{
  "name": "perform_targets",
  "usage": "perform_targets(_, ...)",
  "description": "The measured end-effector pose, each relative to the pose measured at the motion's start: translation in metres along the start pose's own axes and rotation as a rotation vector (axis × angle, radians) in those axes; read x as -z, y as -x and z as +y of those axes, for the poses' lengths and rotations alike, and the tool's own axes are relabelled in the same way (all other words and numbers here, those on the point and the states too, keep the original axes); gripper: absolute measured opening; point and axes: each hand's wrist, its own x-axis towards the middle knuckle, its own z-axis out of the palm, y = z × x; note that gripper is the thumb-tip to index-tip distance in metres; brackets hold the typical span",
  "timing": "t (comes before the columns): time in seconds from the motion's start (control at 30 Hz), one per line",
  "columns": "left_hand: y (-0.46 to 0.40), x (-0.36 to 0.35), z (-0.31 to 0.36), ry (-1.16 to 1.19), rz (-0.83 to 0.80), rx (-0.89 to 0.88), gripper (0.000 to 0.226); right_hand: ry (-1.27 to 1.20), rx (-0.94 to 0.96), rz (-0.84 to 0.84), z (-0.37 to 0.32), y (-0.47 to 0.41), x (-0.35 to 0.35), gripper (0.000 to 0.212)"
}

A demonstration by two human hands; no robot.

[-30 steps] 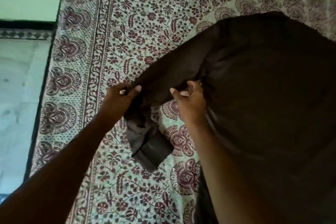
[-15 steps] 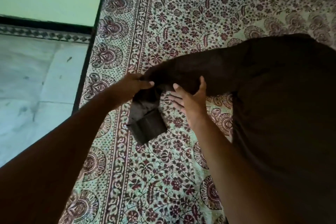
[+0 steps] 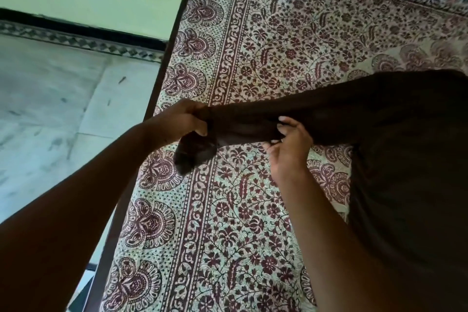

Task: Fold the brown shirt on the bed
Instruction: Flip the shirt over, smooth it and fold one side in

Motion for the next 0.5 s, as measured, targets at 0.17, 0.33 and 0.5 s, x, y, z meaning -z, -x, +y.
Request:
perform_targets(0.17,0.009,0.011,-0.006,-0.169,0.095,-0.071,0.029,-0.096,-0.032,0.098,0.013,0.009,-0.001,0.027)
perform_targets(0.33,0.010,0.029,-0.022,-0.509,0.081,-0.056,0.035,-0.049,-0.017,0.116,0.015,0.013,0.001,0.023)
perform_targets(0.5,0.016,0.036,-0.028,-0.700,0.255,-0.124,0.024,-0.022,0.029,0.081,0.016,0.010,0.003,0.024)
